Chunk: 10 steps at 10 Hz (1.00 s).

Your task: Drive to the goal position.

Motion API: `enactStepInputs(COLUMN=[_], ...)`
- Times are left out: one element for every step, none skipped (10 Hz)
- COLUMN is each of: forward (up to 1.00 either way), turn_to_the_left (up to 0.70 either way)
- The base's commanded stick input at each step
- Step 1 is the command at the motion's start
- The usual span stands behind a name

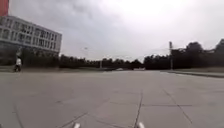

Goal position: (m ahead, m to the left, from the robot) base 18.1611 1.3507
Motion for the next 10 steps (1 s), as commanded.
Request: enactStepInputs(forward=[0.50, 0.50, 0.50, 0.50, 0.50, 0.50, 0.50, 0.50, 0.50, 0.50], turn_to_the_left=[0.00, 0.00, 0.00, 0.00, 0.00, 0.00, 0.00, 0.00, 0.00, 0.00])
